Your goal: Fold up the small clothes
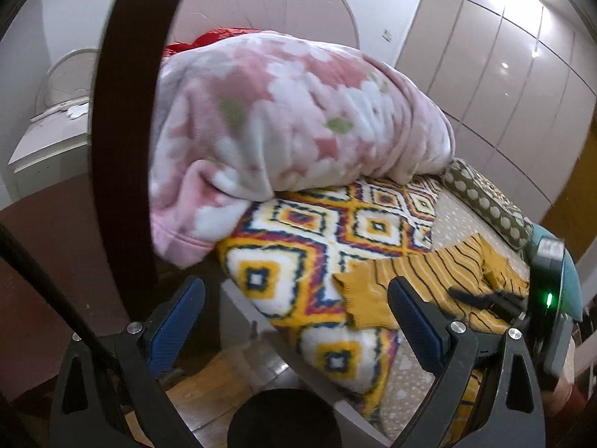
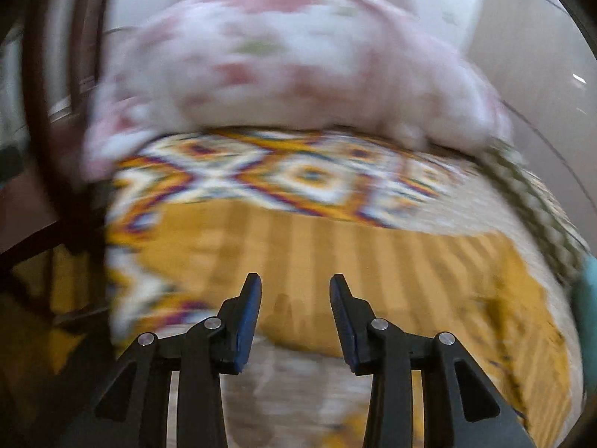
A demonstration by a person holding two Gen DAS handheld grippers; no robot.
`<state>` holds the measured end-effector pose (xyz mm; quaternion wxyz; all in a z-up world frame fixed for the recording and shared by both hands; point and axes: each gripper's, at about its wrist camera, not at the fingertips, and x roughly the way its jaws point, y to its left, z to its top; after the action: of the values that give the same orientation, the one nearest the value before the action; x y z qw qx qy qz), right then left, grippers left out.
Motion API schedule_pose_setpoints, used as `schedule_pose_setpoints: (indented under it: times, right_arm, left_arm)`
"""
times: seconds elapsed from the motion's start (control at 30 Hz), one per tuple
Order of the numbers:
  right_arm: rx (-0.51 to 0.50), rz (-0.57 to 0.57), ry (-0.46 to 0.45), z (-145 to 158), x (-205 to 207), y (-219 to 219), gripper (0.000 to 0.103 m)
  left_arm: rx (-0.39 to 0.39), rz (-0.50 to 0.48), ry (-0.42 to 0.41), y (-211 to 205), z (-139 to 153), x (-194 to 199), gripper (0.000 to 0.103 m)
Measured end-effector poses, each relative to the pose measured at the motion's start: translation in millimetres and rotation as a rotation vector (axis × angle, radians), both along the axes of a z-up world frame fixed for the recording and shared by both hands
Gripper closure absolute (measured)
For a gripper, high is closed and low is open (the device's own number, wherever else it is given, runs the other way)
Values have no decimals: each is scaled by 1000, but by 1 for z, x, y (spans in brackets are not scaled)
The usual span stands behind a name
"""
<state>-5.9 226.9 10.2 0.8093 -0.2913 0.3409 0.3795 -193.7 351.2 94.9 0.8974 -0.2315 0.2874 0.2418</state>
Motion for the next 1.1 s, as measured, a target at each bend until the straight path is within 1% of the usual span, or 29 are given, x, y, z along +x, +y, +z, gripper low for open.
schedule_pose_setpoints:
  times: [0.1, 0.13, 0.23, 0.27, 0.3, 0.33, 0.37, 0.4, 0.47, 0.53, 0.63, 0.7, 0.77, 0.83, 0.87, 0.9, 0.97, 1.07, 1.1]
  right_arm:
    - [-24, 102, 27, -17, -27, 29, 62]
    - [-38, 118, 25, -24, -32, 37, 62]
    - [-48, 123, 49, -40, -34, 54, 62]
    - [-55, 113, 44, -45, -31, 60, 62]
    - [-61, 107, 44, -48, -29, 64, 67]
    - [-59, 103, 51, -48, -27, 66, 84]
    - [-57, 89, 62, -48, -22, 68, 91]
    - [-49, 73, 69, -46, -18, 68, 94]
    - [13, 36, 82, -31, -9, 58, 95]
    - [89, -24, 85, -9, 3, 40, 95]
    - [233, -164, 67, 37, 31, -10, 95]
    - [322, -286, 42, 68, 53, -61, 95]
    - [386, -423, 10, 93, 76, -121, 95]
    - [411, -543, -9, 105, 93, -176, 95]
    - [423, -623, -11, 107, 102, -213, 95]
    - [429, -682, -7, 106, 108, -241, 95]
    - [429, -815, 6, 99, 118, -300, 95]
    - [395, -1011, 33, 74, 126, -381, 95]
    - [376, -1061, 43, 64, 127, -398, 95]
  left_arm:
    - [10, 14, -2, 4, 0, -5, 5]
    - [9, 19, -1, 6, 0, -6, 5]
    - [-3, 23, -4, 9, 0, -8, 5]
    - [-4, 24, -5, 9, 0, -8, 5]
    - [-4, 25, -6, 8, 0, -8, 5]
    - [-4, 23, -6, 6, 0, -7, 5]
    - [-5, 18, -5, 4, 0, -6, 5]
    - [-6, 12, -3, 2, 0, -4, 5]
    - [-6, -9, -1, -5, 1, 0, 5]
    - [3, -34, 0, -13, 3, 5, 5]
    - [17, -71, -2, -27, 7, 13, 5]
    - [23, -99, -3, -36, 8, 18, 5]
    - [24, -132, -1, -46, 9, 24, 5]
    - [11, -169, 1, -54, 8, 31, 5]
    - [6, -181, 2, -57, 8, 34, 5]
    - [-1, -197, 3, -61, 7, 38, 5]
    - [0, -213, 9, -68, 5, 43, 5]
    - [12, -233, 28, -79, 3, 54, 5]
    - [12, -246, 36, -84, 2, 60, 5]
